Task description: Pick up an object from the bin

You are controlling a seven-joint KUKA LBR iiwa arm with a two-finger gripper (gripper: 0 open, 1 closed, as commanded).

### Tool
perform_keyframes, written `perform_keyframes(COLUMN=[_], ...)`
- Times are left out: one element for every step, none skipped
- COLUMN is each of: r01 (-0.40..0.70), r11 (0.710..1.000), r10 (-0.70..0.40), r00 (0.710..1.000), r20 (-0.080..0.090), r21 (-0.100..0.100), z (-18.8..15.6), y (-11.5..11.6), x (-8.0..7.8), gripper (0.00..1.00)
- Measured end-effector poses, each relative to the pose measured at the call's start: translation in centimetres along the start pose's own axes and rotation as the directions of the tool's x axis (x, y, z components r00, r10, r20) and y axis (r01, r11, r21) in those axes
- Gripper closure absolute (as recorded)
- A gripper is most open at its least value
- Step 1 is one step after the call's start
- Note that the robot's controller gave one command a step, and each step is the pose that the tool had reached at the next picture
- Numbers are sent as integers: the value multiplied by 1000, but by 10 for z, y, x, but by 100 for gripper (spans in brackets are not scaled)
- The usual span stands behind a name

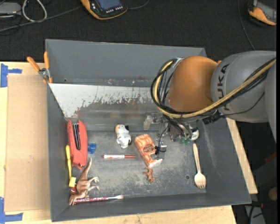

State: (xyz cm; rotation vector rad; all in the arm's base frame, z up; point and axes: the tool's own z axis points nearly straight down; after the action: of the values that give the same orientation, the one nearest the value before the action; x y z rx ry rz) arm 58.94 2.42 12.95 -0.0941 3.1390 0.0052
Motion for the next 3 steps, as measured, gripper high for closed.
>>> perform_keyframes(r01=[52, 155, 154], r11=[999, 988, 988], r10=[-52, -155, -154], r00=[999, 988, 988], r20=[-3, 4, 4], r21=[2, 1, 1], z=[52, 58, 58], y=[-31, -13, -13], x=[-9, -17, -17], gripper=[0, 100, 100])
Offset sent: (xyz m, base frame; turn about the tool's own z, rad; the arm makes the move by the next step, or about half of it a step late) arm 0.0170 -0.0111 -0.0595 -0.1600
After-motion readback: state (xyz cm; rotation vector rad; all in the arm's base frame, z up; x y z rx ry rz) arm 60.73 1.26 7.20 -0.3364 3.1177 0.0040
